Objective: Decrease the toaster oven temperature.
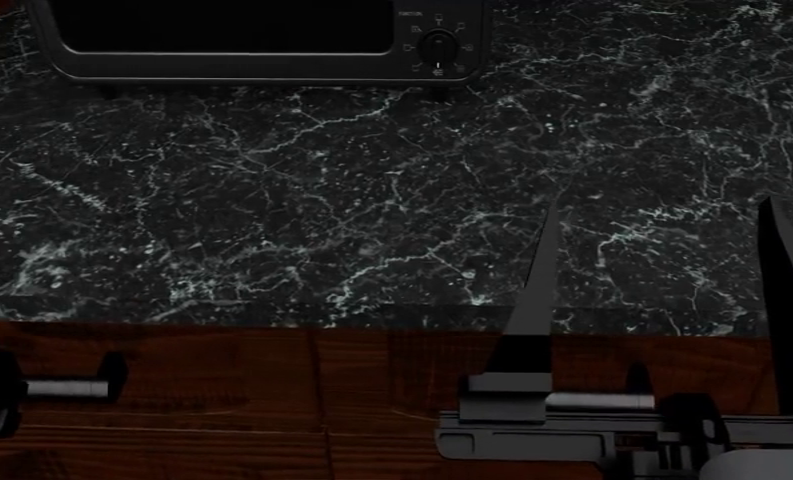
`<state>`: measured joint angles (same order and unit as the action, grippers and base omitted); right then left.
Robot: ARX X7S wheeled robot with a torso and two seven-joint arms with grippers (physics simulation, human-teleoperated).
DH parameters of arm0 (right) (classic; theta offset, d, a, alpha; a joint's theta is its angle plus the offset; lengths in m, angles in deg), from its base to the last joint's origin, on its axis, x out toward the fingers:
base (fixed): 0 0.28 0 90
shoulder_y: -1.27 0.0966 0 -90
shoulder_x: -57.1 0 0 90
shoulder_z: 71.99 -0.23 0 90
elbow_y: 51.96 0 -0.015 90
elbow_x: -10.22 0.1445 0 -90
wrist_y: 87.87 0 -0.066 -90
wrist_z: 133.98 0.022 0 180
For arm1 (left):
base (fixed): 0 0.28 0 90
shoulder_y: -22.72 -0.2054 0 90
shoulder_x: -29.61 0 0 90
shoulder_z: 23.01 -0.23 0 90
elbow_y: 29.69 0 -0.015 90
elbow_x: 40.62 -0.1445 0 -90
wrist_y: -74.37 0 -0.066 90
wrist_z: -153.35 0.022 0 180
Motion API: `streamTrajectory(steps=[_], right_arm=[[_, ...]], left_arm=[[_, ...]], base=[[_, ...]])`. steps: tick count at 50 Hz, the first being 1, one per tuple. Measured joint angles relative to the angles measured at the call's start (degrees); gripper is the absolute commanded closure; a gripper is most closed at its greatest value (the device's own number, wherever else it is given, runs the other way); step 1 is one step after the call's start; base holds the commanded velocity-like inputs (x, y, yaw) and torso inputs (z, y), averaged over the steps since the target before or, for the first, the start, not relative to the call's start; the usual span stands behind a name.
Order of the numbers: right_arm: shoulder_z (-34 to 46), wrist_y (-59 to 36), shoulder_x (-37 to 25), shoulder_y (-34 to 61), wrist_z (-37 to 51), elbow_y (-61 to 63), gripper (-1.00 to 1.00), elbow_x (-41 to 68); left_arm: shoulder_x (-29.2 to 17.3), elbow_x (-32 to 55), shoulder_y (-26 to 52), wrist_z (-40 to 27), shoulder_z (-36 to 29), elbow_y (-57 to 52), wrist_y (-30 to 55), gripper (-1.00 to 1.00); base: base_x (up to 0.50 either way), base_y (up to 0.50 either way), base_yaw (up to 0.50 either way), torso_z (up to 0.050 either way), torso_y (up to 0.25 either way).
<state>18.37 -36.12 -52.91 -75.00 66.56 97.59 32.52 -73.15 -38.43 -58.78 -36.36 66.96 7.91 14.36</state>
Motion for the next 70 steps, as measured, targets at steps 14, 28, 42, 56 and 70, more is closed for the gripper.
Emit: streamTrajectory(steps=[14,28,42,56,70], right_arm=[[1.94,0.63,-3.82,0.97,4.96,-0.06,-1.0,4.24],[3.87,2.08,-6.6,1.54,8.05,-0.2,-1.0,6.46],[5.45,3.82,-8.18,1.67,9.82,-1.0,-1.0,7.53],[6.29,4.62,-9.15,1.83,11.06,-1.04,-1.0,8.67],[7.45,5.28,-10.02,2.01,12.08,-1.28,-1.0,9.09]], left_arm=[[-0.55,0.9,-0.33,-0.63,0.15,0.48,-0.79,-1.0],[-1.15,1.72,-0.57,-1.18,0.26,0.62,-1.27,-1.0],[-1.61,2.33,-0.75,-1.7,0.1,1.28,-2.13,-1.0],[-2.04,3.17,-1.33,-2.25,0.38,1.39,-2.91,-1.0],[-2.51,4.03,-1.65,-2.78,0.71,1.48,-3.34,-1.0]], base=[[0.34,0.0,0.0,0.0,0.0],[0.39,0.0,0.0,0.0,0.0],[0.4,0.0,0.0,0.0,0.0],[0.46,0.0,0.0,0.0,0.001],[0.39,0.0,0.0,0.0,0.001]])
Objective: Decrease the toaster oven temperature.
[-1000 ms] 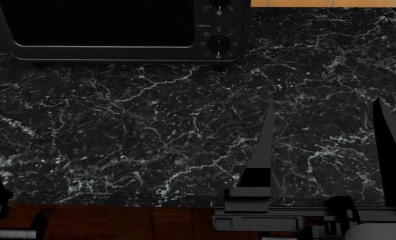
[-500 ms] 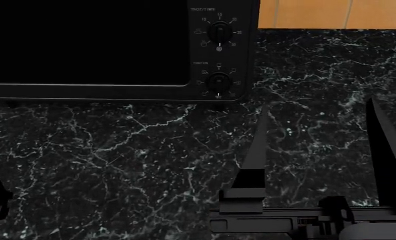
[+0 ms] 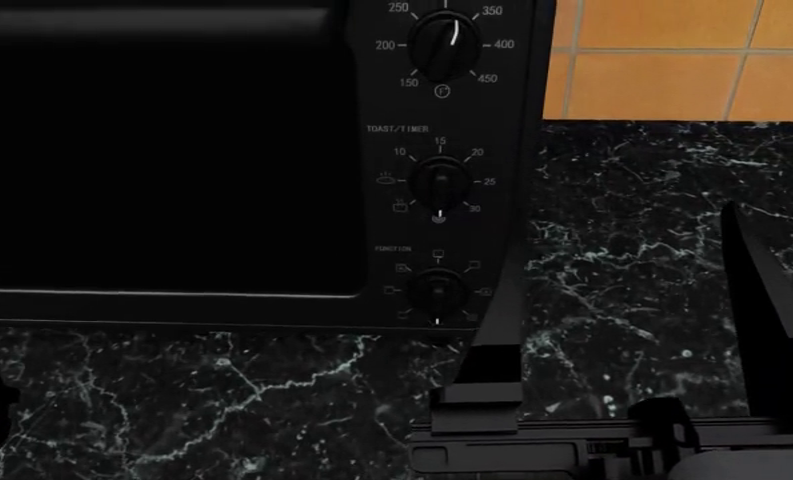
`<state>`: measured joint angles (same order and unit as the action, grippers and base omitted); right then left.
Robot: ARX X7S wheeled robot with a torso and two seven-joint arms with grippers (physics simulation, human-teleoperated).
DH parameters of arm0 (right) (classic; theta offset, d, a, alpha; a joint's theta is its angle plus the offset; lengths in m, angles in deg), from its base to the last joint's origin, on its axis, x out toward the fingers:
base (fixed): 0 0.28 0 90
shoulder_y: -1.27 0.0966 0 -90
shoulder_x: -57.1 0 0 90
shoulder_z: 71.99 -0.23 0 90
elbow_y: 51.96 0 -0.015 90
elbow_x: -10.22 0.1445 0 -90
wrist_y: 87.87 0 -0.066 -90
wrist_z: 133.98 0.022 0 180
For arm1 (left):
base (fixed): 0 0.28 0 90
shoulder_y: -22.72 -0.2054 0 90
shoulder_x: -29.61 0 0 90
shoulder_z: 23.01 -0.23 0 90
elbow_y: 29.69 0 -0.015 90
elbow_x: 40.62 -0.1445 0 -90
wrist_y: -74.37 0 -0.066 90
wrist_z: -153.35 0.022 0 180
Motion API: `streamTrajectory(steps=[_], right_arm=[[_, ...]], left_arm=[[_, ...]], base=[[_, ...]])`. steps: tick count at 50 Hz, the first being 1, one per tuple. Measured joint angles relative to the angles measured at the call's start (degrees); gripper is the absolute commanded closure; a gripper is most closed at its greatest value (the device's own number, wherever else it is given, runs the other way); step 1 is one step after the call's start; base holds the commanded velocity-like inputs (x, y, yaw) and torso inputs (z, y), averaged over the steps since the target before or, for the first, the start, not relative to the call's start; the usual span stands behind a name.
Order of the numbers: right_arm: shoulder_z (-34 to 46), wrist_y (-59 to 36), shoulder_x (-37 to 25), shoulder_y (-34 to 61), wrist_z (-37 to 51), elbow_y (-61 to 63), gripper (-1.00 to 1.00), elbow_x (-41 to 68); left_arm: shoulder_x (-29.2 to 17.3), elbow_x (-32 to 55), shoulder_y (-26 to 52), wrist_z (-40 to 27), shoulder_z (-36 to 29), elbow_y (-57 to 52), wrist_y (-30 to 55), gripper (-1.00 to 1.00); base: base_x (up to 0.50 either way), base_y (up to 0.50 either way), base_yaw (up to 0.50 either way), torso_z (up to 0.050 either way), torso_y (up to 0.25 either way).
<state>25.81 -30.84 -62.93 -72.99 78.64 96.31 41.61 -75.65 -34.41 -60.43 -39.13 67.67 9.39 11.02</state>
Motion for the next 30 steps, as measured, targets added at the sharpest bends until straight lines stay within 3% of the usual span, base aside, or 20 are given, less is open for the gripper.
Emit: streamTrajectory(steps=[9,15,23,30], right_arm=[[0.86,-0.95,-1.27,0.93,2.05,0.67,-1.0,1.42],[3.41,-0.56,-6.14,5.78,10.15,1.11,-1.0,9.8],[14.02,2.11,-14.83,21.54,25.63,1.42,-1.0,25.75],[21.5,0.68,-17.69,36.57,36.0,0.25,-1.0,39.68]], left_arm=[[-0.28,0.36,-0.12,-0.3,-0.05,0.2,-0.28,-1.0],[-0.42,0.58,-0.25,-0.51,-0.08,0.53,-0.65,-1.0],[-0.61,0.89,-0.39,-0.77,-0.06,1.04,-1.16,-1.0],[-0.75,1.13,-0.49,-0.94,-0.09,1.75,-1.84,-1.0]], base=[[0.0,0.0,0.0,0.0,0.0],[0.0,0.0,0.0,0.0,0.0],[0.0,0.0,0.0,0.0,0.0],[0.0,0.0,0.0,0.0,0.0]])
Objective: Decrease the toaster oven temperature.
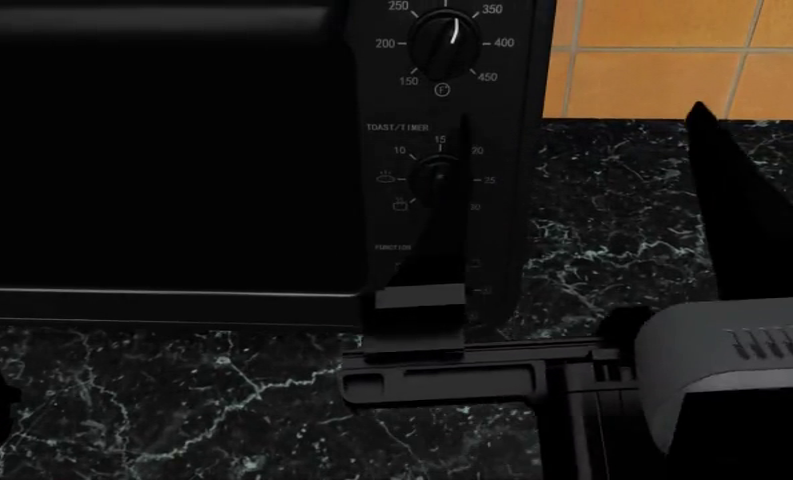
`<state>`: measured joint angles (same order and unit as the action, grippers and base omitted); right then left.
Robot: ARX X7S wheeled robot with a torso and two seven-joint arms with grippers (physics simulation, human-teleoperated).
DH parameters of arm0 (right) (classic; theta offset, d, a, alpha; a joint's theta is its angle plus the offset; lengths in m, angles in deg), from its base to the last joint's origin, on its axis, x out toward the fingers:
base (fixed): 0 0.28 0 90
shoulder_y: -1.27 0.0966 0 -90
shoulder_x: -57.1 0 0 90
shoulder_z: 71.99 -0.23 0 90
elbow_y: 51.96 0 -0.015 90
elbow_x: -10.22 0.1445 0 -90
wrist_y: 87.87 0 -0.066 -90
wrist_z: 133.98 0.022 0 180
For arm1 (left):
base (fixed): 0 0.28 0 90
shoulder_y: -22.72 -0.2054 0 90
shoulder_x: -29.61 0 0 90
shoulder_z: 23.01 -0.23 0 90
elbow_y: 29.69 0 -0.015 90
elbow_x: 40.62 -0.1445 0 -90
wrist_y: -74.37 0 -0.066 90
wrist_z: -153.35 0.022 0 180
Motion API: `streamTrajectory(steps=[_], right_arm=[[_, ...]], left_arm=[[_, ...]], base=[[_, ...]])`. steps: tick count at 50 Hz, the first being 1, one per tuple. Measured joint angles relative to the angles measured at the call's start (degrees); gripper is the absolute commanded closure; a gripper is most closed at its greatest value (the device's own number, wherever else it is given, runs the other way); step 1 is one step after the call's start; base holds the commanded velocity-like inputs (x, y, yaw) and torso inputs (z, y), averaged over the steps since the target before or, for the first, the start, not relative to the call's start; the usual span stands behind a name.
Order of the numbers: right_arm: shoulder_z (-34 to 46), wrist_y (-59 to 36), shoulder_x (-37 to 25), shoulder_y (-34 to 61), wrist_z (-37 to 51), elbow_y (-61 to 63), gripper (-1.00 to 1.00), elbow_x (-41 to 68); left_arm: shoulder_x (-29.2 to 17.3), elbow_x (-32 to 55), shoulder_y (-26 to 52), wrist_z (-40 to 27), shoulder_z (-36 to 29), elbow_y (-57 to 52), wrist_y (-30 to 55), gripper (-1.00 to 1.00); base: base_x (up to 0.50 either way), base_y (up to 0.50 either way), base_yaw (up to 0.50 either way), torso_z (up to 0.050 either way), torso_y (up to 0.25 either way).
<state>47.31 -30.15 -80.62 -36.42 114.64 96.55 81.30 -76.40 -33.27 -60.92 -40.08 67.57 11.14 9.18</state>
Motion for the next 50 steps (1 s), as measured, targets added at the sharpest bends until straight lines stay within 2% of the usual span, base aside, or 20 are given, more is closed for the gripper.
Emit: streamTrajectory(steps=[7,16,50], right_arm=[[4.67,-2.38,0.22,11.0,5.51,-3.01,-1.0,10.06],[7.99,-4.17,0.89,17.64,7.17,-7.75,-1.0,16.6],[11.78,-5.62,3.96,22.17,3.84,-19.16,-1.0,23.26]], left_arm=[[-0.14,0.27,-0.23,-0.17,0.04,0.62,-0.74,-1.0],[-0.34,0.57,-0.44,-0.43,0.0,1.07,-1.32,-1.0],[-1.31,1.66,-1.39,-1.57,0.09,0.59,-2.14,-1.0]], base=[[0.0,0.0,0.0,0.0,0.0],[0.0,0.0,0.0,0.0,0.0],[0.0,0.0,0.0,0.0,0.0]])
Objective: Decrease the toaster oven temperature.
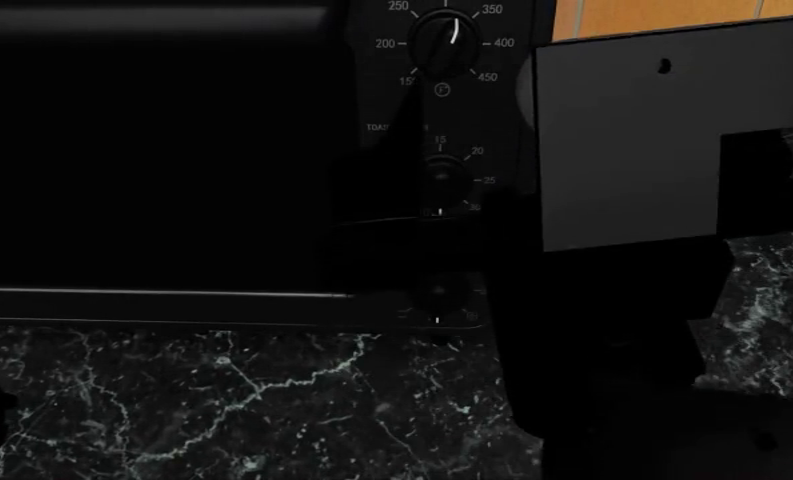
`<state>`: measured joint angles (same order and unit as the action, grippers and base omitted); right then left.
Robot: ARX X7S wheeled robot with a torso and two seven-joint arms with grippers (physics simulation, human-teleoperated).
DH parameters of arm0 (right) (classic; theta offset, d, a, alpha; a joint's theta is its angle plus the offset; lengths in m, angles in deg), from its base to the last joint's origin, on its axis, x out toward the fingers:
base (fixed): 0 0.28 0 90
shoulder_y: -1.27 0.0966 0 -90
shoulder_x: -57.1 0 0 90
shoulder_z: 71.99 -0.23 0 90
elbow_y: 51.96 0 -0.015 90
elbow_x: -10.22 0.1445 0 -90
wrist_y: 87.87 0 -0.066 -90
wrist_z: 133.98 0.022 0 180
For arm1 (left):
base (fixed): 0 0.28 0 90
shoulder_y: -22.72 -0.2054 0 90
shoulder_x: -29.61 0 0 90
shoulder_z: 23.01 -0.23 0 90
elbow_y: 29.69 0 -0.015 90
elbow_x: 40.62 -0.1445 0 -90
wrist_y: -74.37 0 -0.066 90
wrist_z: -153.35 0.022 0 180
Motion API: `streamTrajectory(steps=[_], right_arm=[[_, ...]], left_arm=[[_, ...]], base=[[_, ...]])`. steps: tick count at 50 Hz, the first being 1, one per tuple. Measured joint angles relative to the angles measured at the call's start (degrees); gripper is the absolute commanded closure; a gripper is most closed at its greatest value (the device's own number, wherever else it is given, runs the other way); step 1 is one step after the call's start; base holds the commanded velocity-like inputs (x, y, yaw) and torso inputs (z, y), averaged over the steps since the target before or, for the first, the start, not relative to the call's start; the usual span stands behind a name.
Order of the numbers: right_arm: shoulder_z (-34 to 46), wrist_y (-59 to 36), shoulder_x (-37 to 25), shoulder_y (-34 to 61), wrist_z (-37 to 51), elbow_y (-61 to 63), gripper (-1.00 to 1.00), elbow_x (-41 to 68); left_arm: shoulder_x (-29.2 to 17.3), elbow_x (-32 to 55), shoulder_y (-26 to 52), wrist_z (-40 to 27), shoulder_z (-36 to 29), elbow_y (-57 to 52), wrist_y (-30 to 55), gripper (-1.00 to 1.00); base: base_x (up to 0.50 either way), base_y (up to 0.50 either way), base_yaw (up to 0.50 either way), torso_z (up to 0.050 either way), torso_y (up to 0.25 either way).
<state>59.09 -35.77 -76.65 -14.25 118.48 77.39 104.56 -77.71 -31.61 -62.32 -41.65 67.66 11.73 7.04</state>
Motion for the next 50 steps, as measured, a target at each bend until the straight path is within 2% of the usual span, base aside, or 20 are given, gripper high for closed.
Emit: streamTrajectory(steps=[50], right_arm=[[1.38,2.89,7.51,-0.1,-8.29,-15.76,-1.0,-3.73]], left_arm=[[-1.49,1.55,-1.34,-1.26,0.67,0.12,-1.58,-1.0]], base=[[0.0,0.0,0.0,0.0,0.0]])
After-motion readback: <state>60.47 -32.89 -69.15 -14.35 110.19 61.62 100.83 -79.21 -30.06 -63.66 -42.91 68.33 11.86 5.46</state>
